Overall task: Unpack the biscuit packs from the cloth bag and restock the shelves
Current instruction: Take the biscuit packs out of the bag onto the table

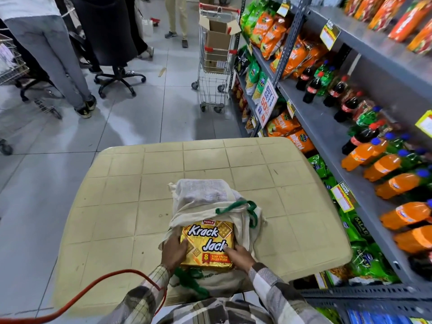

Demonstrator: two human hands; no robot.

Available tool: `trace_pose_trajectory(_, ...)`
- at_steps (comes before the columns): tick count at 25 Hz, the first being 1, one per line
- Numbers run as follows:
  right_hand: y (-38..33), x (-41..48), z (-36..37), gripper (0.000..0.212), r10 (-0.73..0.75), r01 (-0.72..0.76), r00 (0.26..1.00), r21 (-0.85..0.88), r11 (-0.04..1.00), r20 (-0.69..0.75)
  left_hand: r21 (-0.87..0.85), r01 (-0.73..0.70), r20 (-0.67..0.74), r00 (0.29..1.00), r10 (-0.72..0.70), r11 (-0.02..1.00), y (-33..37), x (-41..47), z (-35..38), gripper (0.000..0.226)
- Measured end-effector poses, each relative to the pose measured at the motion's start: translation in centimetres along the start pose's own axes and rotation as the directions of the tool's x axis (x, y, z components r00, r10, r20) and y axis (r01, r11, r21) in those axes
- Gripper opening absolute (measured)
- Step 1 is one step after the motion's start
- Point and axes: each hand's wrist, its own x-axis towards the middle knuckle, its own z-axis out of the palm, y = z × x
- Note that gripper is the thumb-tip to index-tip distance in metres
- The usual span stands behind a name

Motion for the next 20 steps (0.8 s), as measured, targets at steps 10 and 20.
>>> trace_pose_trajectory(10,1.2,-8.0,-2.7,0.043,-0.067,0.074,0.997,0.217,0.973,-0.042,0.131,-0.049,0.097,0.995,0.036,0.990,0.0,-3.1,-3.5,0.040)
trace_pose_trajectory(20,4.5,-10.3,-9.0,0.036,-0.155,0.240,0.951,0.323,0.916,-0.267,-0.173,-0.387,0.290,0.859,0.422,0.906,7.8,-4.8,-1.9,0.015)
